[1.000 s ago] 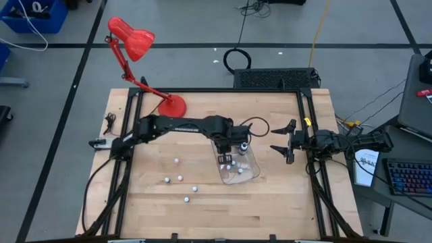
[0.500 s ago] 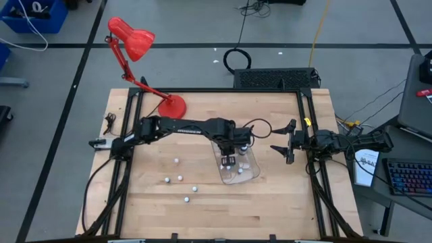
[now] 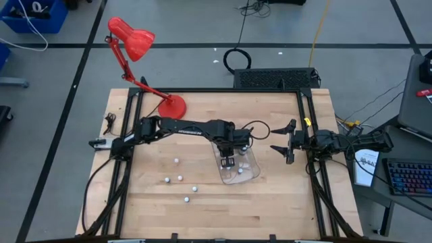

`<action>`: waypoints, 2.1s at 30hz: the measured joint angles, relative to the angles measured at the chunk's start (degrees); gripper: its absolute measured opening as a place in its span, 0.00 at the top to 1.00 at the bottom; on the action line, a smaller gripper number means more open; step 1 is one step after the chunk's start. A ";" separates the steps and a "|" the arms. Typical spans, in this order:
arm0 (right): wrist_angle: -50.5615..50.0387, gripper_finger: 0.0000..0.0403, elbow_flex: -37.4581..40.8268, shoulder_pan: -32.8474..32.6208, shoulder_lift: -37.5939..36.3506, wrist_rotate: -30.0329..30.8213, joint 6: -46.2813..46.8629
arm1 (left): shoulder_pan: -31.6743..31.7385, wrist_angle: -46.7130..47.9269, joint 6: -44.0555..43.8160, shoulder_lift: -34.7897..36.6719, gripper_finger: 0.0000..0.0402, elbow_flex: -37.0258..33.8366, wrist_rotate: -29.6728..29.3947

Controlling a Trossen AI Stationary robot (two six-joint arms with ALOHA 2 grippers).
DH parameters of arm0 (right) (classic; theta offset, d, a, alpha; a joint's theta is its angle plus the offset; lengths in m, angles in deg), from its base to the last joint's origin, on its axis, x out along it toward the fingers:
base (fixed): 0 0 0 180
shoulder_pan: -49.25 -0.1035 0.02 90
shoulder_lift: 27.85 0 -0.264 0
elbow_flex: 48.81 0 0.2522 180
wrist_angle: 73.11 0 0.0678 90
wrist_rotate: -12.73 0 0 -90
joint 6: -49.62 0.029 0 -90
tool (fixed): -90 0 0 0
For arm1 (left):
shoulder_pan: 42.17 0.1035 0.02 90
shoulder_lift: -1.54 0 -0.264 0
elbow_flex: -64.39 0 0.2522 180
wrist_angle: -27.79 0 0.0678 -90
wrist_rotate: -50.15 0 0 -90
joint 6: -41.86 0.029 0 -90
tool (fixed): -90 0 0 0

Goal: Pick & Place food coloring
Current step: Put the black food coloring bottle into the transparent container, then put the orange food coloring bottle into the transparent container

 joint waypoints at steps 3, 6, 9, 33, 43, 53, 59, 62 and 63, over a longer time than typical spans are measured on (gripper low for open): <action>0.00 0.27 0.00 0.00 0.00 -0.01 0.00 | -0.02 -0.22 -0.03 0.00 0.84 -0.55 0.07; 0.00 0.27 0.00 0.00 0.00 0.00 -0.02 | 0.00 -1.05 -0.34 0.00 0.84 -1.98 -0.19; -0.01 0.27 0.00 -0.01 0.00 -0.01 -0.01 | 0.07 -2.76 -0.53 0.00 0.84 -3.47 -0.11; -0.02 0.27 0.00 0.00 0.00 0.00 -0.02 | 0.07 -4.76 -1.78 0.04 0.74 -4.98 1.17; -0.01 0.27 0.00 -0.01 0.00 -0.01 -0.01 | 0.06 -6.32 -1.76 0.04 0.73 -5.03 1.19; -0.01 0.27 0.00 0.00 0.00 -0.02 -0.01 | 0.07 -5.85 -1.73 0.04 0.73 -5.03 1.17; 0.00 0.27 0.00 -0.01 0.00 -0.01 -0.01 | 0.07 -5.22 -2.02 0.59 0.73 -5.03 1.19; -0.01 0.27 0.00 0.00 0.00 -0.01 -0.01 | 0.04 -4.64 -2.04 1.54 0.73 -5.03 1.17; -0.02 0.27 0.00 0.01 0.02 0.00 -0.01 | 0.06 -4.53 -2.04 1.76 0.73 -5.03 1.17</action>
